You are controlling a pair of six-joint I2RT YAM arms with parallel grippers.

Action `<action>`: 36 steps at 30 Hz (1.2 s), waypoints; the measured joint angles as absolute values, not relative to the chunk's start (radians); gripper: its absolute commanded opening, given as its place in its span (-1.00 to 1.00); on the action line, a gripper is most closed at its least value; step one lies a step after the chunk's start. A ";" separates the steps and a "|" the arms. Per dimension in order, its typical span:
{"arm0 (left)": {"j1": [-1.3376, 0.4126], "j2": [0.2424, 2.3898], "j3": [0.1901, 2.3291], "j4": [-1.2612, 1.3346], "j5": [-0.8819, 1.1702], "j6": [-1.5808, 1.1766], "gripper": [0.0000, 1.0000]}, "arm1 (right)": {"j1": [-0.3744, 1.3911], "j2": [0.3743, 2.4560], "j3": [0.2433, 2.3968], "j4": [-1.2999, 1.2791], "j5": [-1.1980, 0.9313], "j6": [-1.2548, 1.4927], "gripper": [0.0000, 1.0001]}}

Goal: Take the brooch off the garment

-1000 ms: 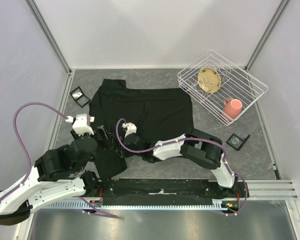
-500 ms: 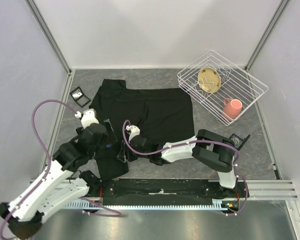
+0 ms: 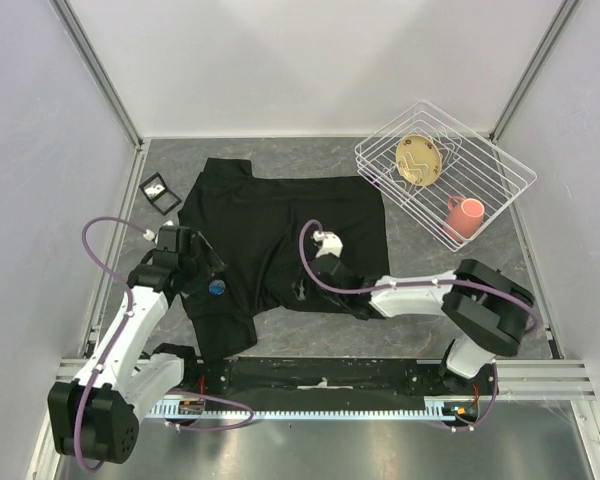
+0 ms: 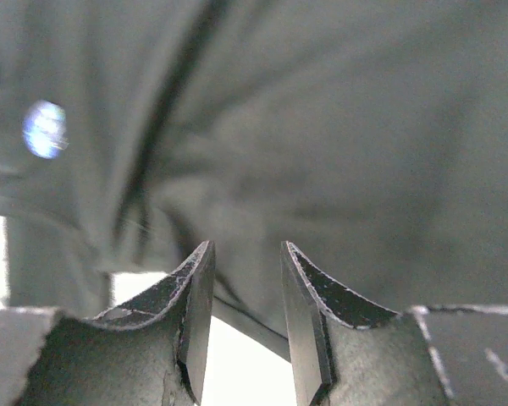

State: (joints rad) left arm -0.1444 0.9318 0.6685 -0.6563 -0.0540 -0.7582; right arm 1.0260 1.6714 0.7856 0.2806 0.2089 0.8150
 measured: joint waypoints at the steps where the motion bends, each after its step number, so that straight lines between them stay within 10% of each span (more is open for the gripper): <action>1: -0.133 0.926 0.647 -0.651 -0.047 -0.773 0.62 | 1.031 1.638 0.741 0.250 0.245 0.815 -0.14; 13: -0.084 1.062 0.615 -0.611 -0.002 -0.875 0.15 | 1.038 1.431 0.544 0.060 0.481 0.841 -0.13; 23: -0.078 1.203 0.618 -0.631 -0.032 -0.921 0.53 | 1.064 1.439 0.699 -0.036 0.487 0.742 -0.12; 36: -0.078 1.235 0.643 -0.638 -0.100 -0.945 0.21 | 1.146 1.621 0.936 0.016 0.398 0.699 -0.13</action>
State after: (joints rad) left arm -0.0780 1.2354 0.6434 -0.6380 -0.1001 -0.9451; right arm 1.1458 1.6207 0.9356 0.0162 0.3981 0.6991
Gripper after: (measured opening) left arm 0.620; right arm 0.437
